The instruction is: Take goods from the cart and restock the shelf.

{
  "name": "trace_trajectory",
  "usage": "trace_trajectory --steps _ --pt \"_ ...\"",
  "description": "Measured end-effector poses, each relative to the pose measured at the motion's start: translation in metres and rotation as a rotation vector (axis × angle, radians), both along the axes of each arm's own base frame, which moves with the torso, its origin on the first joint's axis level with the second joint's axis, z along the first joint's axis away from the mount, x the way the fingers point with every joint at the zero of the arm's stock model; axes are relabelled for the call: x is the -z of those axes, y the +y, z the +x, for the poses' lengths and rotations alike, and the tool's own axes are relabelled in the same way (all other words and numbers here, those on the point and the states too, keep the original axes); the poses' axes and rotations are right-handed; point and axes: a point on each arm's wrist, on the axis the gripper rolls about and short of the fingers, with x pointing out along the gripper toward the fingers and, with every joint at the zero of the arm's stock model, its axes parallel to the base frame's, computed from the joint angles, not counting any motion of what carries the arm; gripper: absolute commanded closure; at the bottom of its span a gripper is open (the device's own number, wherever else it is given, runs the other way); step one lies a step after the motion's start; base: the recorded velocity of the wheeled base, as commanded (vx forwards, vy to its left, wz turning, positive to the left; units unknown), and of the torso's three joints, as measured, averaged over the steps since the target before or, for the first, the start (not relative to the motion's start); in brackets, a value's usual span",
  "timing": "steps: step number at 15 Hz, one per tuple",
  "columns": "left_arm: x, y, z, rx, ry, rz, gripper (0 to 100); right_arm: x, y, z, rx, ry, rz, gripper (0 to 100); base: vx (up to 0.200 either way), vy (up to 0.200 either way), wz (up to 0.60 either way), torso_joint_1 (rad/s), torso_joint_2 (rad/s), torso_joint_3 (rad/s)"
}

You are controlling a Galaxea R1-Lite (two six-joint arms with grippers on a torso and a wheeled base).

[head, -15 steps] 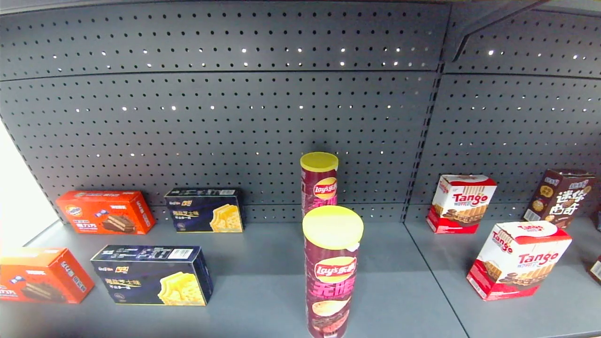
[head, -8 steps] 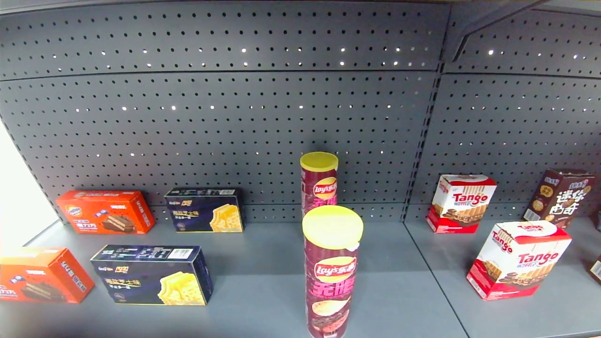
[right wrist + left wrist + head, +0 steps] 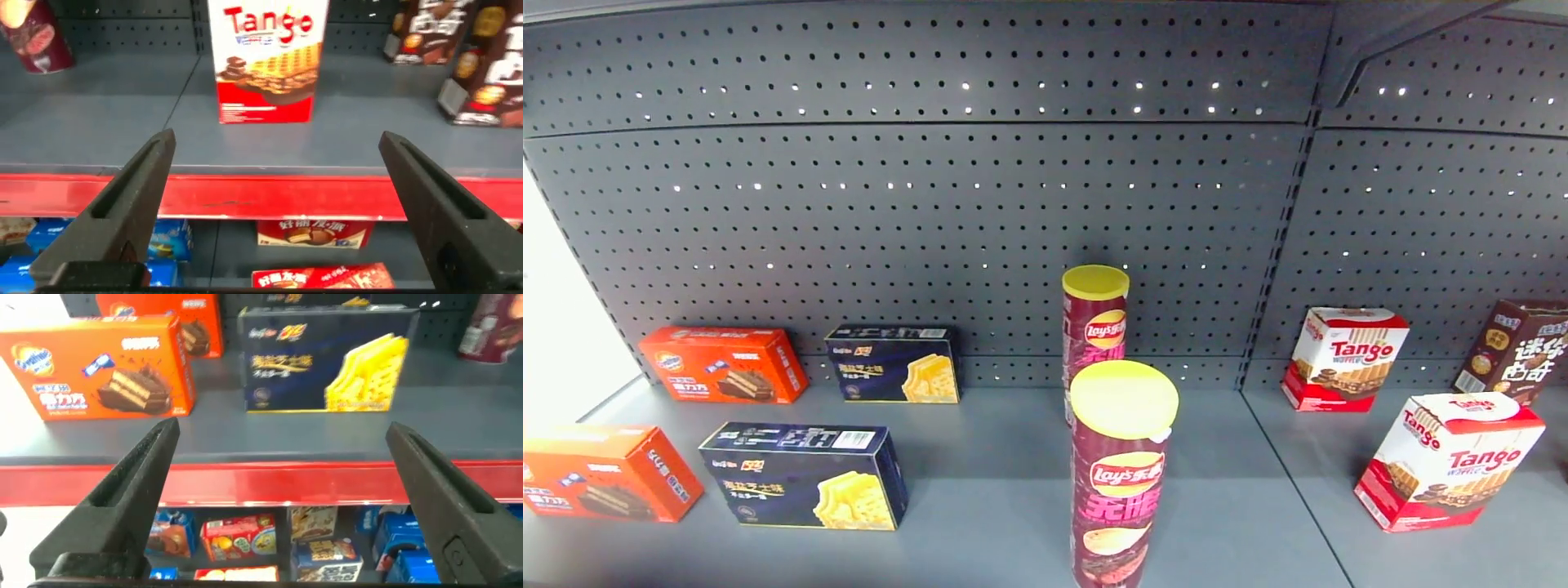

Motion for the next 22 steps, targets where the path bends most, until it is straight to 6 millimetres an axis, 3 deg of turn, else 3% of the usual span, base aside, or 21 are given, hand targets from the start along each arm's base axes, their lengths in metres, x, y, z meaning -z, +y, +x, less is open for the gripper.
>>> trace_trajectory --steps 22 --pt "-0.0002 0.0000 0.0000 -0.001 -0.002 0.001 0 0.0002 0.0000 0.0000 -0.001 0.001 -0.001 0 -0.018 -0.018 0.00 0.001 0.00 0.000"
